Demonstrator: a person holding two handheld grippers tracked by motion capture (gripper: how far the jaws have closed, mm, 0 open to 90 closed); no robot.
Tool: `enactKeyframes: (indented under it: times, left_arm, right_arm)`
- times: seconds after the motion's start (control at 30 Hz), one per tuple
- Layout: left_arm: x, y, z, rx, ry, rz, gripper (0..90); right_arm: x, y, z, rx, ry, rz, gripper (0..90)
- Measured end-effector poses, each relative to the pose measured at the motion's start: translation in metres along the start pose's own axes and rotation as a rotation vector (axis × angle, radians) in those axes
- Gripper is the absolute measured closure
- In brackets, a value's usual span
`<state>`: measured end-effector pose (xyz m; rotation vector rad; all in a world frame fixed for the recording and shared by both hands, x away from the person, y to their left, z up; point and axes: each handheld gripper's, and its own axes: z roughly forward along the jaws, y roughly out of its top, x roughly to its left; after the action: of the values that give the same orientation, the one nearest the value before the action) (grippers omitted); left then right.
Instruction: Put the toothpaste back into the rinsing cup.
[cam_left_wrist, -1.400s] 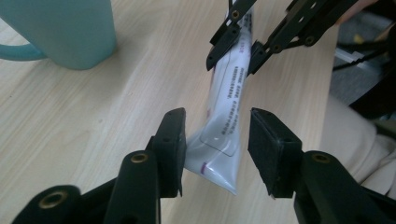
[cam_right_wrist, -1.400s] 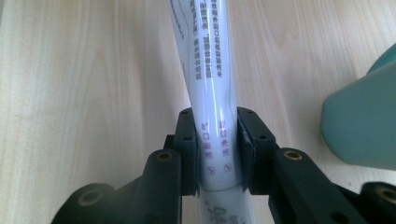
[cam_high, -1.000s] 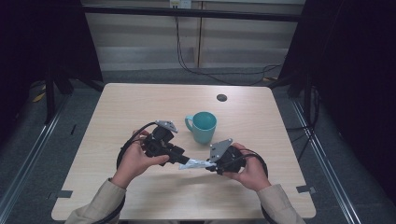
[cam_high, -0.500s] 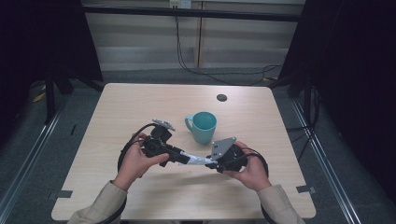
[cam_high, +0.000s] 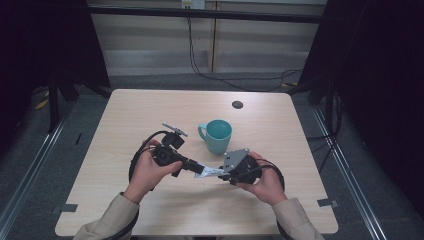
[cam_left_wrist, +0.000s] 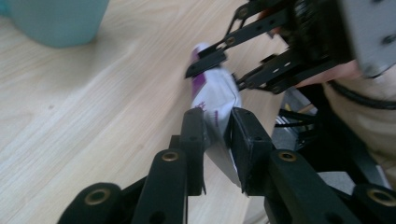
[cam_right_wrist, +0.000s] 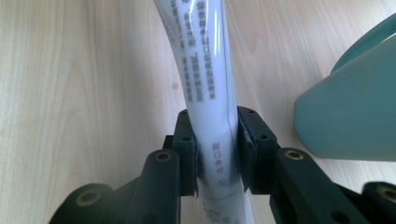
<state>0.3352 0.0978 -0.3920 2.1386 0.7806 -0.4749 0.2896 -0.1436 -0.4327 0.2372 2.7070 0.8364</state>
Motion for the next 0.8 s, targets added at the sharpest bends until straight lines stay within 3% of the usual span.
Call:
enactKeyframes:
  times: [0.27, 0.37, 0.53, 0.63, 0.8]
  left_arm:
    - [-0.009, 0.011, -0.009, -0.039, 0.027, 0.050, 75.1]
    - [-0.012, 0.012, -0.012, -0.079, 0.039, 0.075, 68.9]
    - [-0.008, 0.010, -0.023, -0.163, 0.032, 0.057, 52.8]
    - [-0.006, 0.007, -0.028, -0.172, 0.009, 0.038, 51.2]
    - [0.005, -0.004, -0.029, -0.180, 0.045, 0.027, 42.5]
  right_arm:
    - [-0.004, 0.003, -0.007, -0.042, -0.017, 0.018, 71.7]
    - [-0.005, 0.002, -0.010, -0.059, -0.012, 0.040, 72.3]
    - [-0.009, -0.003, -0.013, -0.063, -0.013, 0.061, 72.6]
    - [-0.012, -0.008, -0.016, -0.085, -0.013, 0.095, 72.6]
    - [-0.019, -0.015, -0.022, -0.132, -0.012, 0.136, 72.6]
